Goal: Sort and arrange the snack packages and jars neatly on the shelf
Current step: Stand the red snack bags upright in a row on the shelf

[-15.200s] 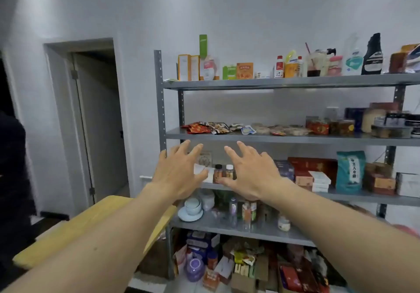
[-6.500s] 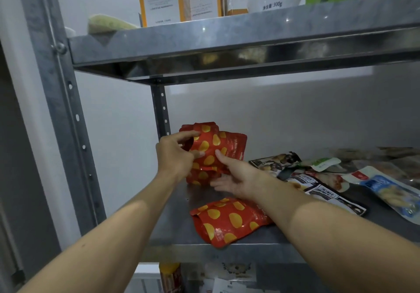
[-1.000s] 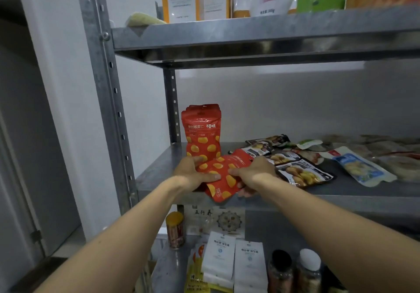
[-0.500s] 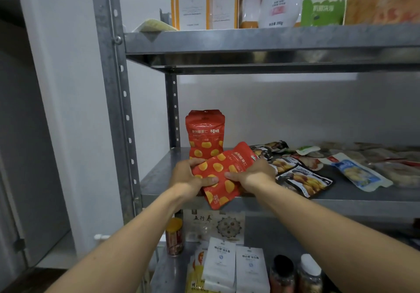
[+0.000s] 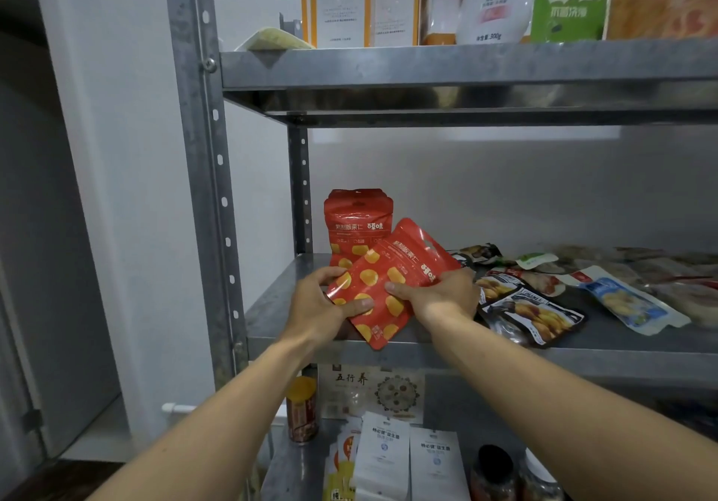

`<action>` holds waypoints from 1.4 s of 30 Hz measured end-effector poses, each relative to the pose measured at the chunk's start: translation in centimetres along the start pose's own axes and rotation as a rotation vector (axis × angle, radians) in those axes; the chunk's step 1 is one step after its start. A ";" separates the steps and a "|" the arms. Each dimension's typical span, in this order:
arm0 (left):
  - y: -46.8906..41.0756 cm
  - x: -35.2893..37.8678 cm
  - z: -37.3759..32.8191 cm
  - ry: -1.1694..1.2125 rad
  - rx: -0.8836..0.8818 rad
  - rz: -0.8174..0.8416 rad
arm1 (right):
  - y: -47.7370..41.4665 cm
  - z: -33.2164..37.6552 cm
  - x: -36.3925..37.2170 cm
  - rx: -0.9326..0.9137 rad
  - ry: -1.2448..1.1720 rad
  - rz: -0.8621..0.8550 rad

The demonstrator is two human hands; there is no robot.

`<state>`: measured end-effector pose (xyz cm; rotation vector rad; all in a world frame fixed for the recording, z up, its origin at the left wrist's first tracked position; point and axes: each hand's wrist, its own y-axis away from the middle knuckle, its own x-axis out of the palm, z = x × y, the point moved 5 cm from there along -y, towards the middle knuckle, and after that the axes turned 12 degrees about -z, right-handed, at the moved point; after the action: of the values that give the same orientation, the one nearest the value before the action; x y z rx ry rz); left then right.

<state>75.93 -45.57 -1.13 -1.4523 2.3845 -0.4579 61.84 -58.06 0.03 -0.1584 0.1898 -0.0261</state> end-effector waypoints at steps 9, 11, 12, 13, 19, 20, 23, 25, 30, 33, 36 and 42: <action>-0.8 0.3 0.4 -0.011 0.063 -0.002 | -0.1 1.0 0.5 -0.137 -0.170 0.029; -1.1 0.4 0.6 -0.003 0.060 -0.019 | -0.1 1.5 0.7 -0.199 -0.186 0.024; -1.3 0.5 0.8 -0.001 0.056 -0.027 | -0.1 1.7 0.8 -0.231 -0.186 0.021; -1.6 0.5 1.0 -0.003 0.050 -0.033 | -0.1 2.0 0.9 -0.261 -0.185 0.026; -2.3 0.8 1.6 -0.058 0.032 -0.038 | 0.2 3.2 1.8 -0.461 -0.186 0.108; -2.4 0.8 1.7 -0.062 0.027 -0.032 | 0.4 3.3 2.0 -0.485 -0.174 0.128; -2.5 0.9 1.9 -0.054 0.022 0.003 | 0.8 3.4 2.7 -0.544 -0.183 0.188; -2.7 1.0 1.9 -0.048 0.030 0.028 | 1.0 3.4 2.9 -0.556 -0.211 0.217; -3.3 0.9 2.0 -0.078 0.052 0.063 | 0.5 2.6 3.7 -0.526 -0.236 0.335; -3.7 0.9 2.1 -0.085 0.060 0.102 | 0.1 1.9 4.3 -0.491 -0.258 0.415; -3.6 1.1 1.8 -0.071 0.071 0.135 | 0.0 1.1 5.0 -0.463 -0.264 0.497; -3.6 1.1 2.1 -0.042 0.075 0.143 | -0.7 -0.5 6.1 -0.387 -0.275 0.608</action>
<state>79.22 -48.30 -1.63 -1.2377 2.3906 -0.4712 67.73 -59.04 -1.45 -0.4814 -0.0398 0.6387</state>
